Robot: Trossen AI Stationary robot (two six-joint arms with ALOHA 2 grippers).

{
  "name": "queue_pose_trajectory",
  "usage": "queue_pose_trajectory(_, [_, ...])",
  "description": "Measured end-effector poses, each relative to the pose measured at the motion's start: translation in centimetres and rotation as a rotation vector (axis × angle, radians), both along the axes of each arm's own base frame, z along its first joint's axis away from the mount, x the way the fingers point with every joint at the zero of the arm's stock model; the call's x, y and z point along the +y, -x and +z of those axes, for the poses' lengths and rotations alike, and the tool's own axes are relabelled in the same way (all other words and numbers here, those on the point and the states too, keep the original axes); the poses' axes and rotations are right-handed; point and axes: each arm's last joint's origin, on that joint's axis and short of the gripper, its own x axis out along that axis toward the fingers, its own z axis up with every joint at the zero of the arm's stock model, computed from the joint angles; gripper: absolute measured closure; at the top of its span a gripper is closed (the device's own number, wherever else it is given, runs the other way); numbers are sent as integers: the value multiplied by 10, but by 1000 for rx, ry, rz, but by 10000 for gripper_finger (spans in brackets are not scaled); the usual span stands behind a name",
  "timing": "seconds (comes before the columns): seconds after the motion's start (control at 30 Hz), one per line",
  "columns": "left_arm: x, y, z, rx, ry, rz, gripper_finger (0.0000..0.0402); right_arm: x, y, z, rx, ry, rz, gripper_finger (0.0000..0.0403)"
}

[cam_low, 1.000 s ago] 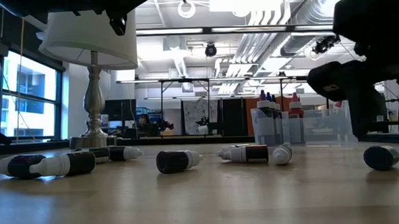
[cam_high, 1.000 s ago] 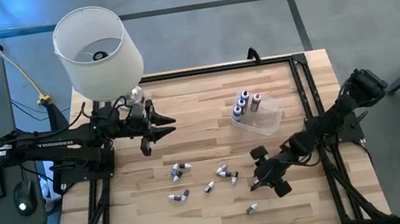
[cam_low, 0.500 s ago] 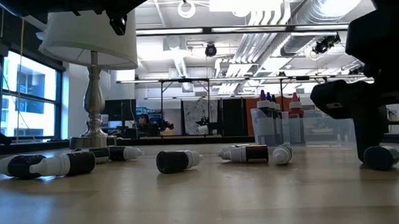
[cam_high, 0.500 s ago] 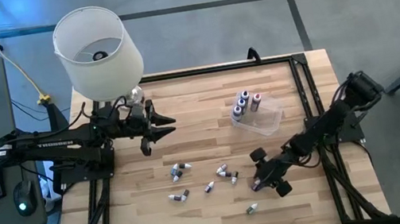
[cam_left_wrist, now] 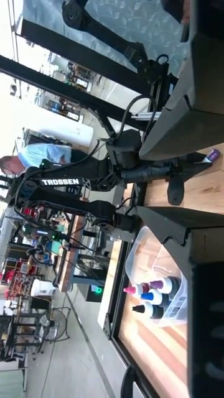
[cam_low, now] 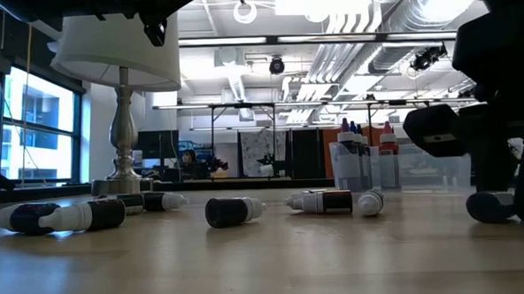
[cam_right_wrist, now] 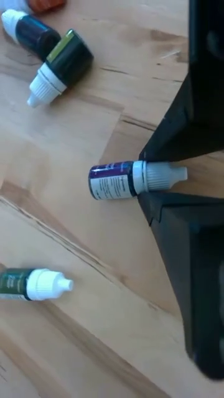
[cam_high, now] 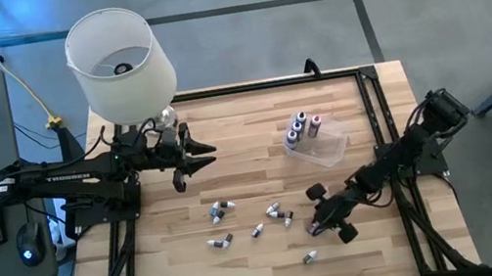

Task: Pick & Place food coloring
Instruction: Put the small right violet food coloring bottle into the transparent bin

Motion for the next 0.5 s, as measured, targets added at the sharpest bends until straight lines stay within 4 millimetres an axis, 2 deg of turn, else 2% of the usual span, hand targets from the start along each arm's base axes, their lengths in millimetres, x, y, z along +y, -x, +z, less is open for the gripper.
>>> queue_pose_trajectory(0.07, [0, 0, 0, 0, 0, 0, 270, 0, -1, 2, 1, -18, -36, 351])
queue_pose_trajectory(0.17, [0, 0, 0, 0, 0, 0, 270, 0, -3, 10, 8, -5, -83, 352])
queue_pose_trajectory(0.27, [0, 0, 0, 0, 0, 0, 270, 0, -8, 29, 12, 77, -93, 349])
queue_pose_trajectory(0.33, [0, 0, 0, -1, 0, 0, 270, 0, -11, 47, 49, 176, -90, 335])
queue_pose_trajectory(0.5, [0, 0, 0, 0, 0, 0, 270, -7, -13, 95, 183, 591, -87, 325])
